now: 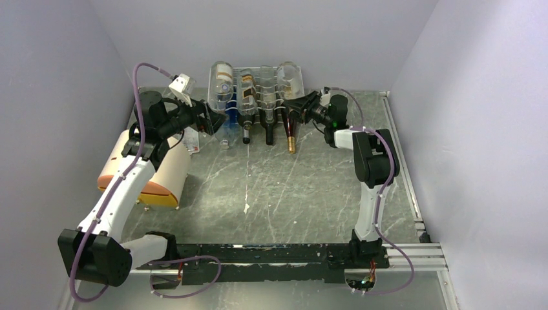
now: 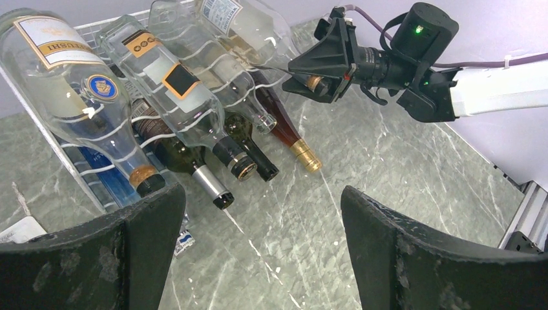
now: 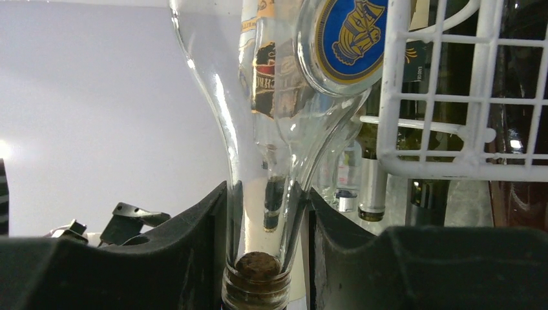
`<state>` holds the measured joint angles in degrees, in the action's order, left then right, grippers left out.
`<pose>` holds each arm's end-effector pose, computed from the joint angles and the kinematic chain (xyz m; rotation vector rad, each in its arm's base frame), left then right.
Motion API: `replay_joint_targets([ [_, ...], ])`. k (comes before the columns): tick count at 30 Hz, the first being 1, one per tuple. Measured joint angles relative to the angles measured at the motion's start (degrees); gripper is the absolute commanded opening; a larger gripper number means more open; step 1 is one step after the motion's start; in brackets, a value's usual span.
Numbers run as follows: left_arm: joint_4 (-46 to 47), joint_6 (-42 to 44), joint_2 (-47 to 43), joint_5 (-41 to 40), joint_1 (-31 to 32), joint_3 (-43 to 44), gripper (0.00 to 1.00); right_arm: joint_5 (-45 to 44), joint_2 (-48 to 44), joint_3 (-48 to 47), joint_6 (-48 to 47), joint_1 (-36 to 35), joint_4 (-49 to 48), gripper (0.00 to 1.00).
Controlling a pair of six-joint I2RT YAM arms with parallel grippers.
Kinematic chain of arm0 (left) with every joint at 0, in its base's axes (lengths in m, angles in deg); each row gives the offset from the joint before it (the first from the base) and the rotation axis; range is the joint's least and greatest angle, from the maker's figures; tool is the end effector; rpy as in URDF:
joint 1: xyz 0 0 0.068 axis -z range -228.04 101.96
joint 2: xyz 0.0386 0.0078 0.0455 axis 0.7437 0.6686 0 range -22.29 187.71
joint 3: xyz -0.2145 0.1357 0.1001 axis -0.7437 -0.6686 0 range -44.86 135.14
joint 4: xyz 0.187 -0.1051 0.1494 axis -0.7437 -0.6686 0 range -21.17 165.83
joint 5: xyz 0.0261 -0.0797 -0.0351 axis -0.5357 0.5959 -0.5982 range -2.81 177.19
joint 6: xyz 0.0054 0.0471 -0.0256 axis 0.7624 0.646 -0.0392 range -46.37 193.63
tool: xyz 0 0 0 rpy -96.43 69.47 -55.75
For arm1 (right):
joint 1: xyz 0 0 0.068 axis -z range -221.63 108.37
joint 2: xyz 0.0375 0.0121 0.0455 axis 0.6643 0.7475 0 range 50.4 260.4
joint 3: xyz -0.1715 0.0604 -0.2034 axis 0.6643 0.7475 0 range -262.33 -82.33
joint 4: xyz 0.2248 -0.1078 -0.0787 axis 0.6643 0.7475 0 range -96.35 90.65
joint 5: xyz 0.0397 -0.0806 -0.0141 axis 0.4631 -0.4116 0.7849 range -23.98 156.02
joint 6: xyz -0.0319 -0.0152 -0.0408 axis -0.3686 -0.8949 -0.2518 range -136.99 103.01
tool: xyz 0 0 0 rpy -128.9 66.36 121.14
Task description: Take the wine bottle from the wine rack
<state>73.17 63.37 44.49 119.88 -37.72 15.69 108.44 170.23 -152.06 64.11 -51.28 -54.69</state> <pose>0.2608 -0.0669 0.3731 0.4293 1.7071 -0.7536 0.4443 0.1000 0.1899 0.5019 1.8596 1.7355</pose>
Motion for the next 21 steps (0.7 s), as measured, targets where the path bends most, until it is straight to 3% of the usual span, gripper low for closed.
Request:
replay_joint_targets([
  [21,0.37,-0.26,0.52,0.59,0.00,0.00,0.93,-2.27,-0.83,1.25,9.44,-0.07,-6.60,0.00],
])
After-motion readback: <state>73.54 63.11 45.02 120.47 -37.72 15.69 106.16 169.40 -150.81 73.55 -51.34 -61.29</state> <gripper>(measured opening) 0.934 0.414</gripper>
